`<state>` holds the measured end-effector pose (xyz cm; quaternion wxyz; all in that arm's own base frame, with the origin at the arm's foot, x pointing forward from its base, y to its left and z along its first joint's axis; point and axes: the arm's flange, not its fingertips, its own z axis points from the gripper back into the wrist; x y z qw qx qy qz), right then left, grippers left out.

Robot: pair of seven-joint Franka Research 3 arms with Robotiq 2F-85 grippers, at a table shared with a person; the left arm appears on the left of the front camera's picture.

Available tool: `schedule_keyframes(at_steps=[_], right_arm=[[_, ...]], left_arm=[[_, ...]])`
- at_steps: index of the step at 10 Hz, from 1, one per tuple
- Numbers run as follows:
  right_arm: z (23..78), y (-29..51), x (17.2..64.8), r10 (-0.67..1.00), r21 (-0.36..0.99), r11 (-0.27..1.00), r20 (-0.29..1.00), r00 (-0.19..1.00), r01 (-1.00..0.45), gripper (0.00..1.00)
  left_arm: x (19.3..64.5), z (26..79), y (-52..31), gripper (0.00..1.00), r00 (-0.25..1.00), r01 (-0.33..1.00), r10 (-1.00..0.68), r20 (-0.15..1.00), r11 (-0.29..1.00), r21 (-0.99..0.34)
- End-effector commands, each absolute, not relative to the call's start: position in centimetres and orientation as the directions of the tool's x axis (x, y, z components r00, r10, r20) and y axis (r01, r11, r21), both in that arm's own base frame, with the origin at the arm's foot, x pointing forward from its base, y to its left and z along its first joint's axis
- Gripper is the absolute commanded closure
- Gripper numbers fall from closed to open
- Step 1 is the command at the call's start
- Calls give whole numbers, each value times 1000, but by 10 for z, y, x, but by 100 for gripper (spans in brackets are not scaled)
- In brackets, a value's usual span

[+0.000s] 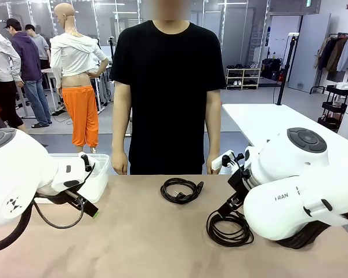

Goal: Organize and store the cables.
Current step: Place the Power Cable into the Organizing box.

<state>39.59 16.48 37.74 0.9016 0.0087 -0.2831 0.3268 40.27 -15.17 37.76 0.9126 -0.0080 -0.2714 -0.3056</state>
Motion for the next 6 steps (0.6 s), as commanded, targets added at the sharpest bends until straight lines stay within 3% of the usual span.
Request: schedule_keyframes(at_steps=[1, 4, 6], right_arm=[[417, 138, 406, 592, -157, 762, 563, 576, -629, 0], [487, 74, 381, 617, -125, 702, 597, 512, -701, 0], [514, 20, 357, 607, -50, 668, 614, 505, -742, 0]], left_arm=[[410, 414, -133, 0, 616, 676, -635, 466, 730, 102], [400, 476, -71, 0, 492, 805, -710, 504, 591, 46], [391, 508, -17, 0, 469, 806, -670, 576, 591, 30]])
